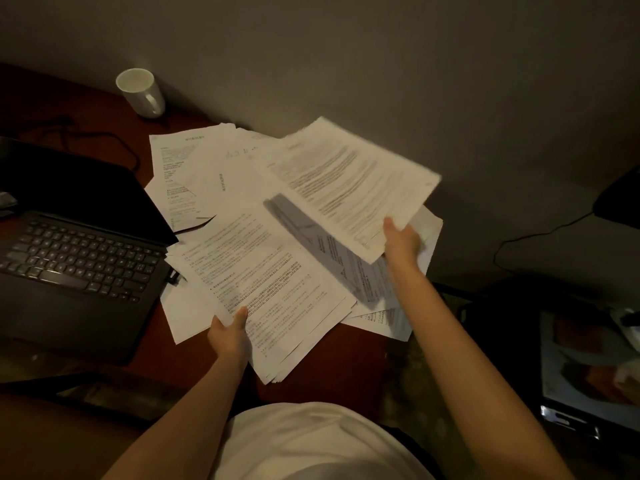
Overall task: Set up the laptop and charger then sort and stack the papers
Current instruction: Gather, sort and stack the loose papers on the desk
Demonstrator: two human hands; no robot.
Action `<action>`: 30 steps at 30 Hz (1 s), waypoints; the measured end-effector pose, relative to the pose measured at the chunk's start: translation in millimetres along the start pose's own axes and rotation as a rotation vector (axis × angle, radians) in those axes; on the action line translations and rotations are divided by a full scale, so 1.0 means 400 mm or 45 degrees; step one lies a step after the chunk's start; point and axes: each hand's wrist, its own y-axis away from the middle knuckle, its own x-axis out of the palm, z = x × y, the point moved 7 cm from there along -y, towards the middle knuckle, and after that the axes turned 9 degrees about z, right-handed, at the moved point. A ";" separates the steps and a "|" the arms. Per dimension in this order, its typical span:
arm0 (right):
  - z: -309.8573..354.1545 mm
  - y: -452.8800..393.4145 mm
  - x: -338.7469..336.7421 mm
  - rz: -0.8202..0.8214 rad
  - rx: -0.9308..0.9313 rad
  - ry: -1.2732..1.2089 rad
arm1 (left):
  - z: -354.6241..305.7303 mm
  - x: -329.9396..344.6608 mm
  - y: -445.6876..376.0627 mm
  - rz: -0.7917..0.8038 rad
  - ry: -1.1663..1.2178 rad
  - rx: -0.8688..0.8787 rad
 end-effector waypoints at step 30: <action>-0.223 -0.066 -0.108 -0.144 0.436 1.312 | 0.001 0.011 0.004 -0.232 -0.056 -0.062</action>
